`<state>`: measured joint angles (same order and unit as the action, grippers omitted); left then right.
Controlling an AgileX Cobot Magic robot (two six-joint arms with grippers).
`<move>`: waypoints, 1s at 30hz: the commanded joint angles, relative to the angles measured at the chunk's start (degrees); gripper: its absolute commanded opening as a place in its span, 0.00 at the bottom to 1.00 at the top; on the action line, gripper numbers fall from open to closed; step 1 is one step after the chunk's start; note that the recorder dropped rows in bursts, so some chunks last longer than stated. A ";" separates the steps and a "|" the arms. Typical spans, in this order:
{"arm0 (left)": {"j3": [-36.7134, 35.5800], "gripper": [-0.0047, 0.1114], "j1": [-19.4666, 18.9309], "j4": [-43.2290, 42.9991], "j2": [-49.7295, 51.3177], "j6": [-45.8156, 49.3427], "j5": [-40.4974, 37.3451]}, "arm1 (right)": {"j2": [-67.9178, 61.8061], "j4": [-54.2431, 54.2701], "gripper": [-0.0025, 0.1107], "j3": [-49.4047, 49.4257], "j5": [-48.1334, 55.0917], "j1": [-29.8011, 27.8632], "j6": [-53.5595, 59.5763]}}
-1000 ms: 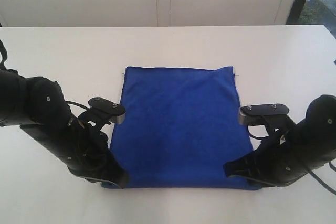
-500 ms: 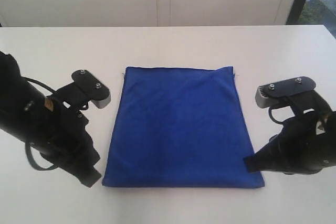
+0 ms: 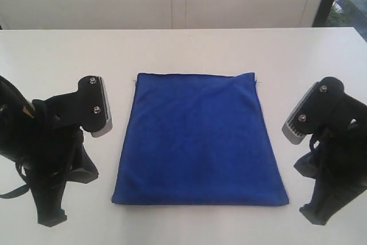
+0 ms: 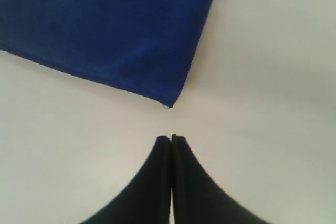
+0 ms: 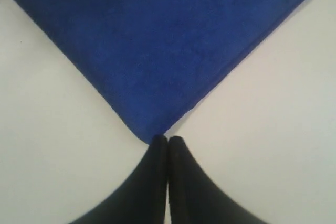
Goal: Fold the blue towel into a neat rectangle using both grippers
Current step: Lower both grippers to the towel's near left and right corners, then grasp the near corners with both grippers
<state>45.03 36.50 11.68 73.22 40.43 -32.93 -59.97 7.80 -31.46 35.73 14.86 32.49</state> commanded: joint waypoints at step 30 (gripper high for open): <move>-0.31 0.42 0.23 8.51 11.23 20.28 7.12 | -16.21 7.79 0.43 0.20 -4.68 0.10 38.22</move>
<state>45.03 36.50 19.18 83.31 60.14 -25.87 -75.36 15.34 -31.46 31.97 14.86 69.58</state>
